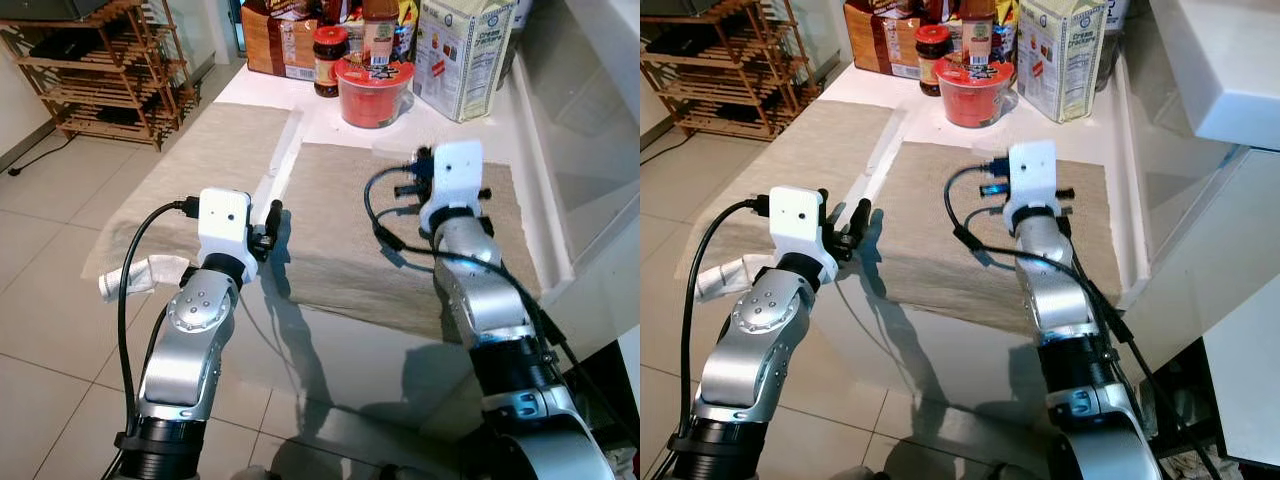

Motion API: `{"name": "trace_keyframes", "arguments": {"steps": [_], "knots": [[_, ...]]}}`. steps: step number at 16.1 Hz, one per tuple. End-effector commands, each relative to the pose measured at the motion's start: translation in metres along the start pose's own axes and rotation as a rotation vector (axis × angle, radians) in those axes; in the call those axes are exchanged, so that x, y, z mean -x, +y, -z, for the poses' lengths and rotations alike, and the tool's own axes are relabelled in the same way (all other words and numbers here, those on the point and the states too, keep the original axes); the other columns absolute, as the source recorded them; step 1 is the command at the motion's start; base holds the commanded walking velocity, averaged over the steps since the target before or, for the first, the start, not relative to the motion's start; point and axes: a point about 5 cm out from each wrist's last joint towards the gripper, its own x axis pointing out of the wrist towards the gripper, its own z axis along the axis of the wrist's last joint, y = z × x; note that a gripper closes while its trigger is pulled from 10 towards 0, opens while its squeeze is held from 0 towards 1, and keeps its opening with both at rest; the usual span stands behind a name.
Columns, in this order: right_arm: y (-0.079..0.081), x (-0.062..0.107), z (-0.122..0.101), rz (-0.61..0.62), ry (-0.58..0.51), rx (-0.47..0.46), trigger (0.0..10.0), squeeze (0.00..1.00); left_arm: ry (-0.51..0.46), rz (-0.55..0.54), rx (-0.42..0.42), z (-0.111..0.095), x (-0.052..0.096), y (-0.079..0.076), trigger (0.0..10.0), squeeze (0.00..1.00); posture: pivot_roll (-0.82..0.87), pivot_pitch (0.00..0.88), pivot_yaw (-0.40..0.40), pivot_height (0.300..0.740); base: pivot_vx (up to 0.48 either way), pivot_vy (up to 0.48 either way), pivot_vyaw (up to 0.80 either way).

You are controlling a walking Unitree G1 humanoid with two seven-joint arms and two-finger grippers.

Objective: Setting the table

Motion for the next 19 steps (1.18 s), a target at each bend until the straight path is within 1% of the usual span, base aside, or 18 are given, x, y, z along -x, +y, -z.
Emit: {"name": "trace_keyframes", "arguments": {"steps": [1, 4, 14, 15, 16, 19], "knots": [[-0.006, -0.004, -0.01, 0.022, -0.015, -0.033, 10.0, 1.0, 0.0, 0.004, -0.006, -0.001, -0.002, -0.001, 10.0, 0.0, 0.04, 0.051, 0.054, 0.74, 0.0, 0.0, 0.0], [-0.01, -0.004, -0.01, 0.033, -0.003, -0.036, 10.0, 1.0, -0.001, 0.007, -0.003, 0.0, -0.002, -0.002, 10.0, 0.0, 0.03, 0.043, 0.05, 0.74, 0.0, 0.0, 0.0], [-0.012, -0.003, -0.013, 0.029, 0.015, -0.047, 10.0, 1.0, -0.004, 0.011, 0.001, 0.001, -0.002, -0.005, 10.0, 0.0, 0.03, 0.031, 0.04, 0.74, 0.0, 0.0, 0.0], [-0.012, -0.004, -0.015, 0.039, 0.022, -0.035, 10.0, 1.0, -0.004, 0.012, 0.001, 0.001, -0.002, -0.005, 10.0, 0.0, 0.03, 0.031, 0.039, 0.74, 0.0, 0.0, 0.0], [-0.013, -0.006, -0.018, 0.047, 0.024, -0.039, 10.0, 0.0, -0.004, 0.011, 0.002, 0.002, -0.001, -0.006, 10.0, 0.0, 0.03, 0.032, 0.038, 0.74, 0.0, 0.0, 0.0], [-0.015, -0.009, -0.026, 0.055, 0.045, -0.11, 10.0, 0.0, -0.004, 0.01, 0.003, 0.002, -0.001, -0.006, 10.0, 0.0, 0.03, 0.033, 0.037, 0.74, 0.0, 0.0, 0.0]]}}
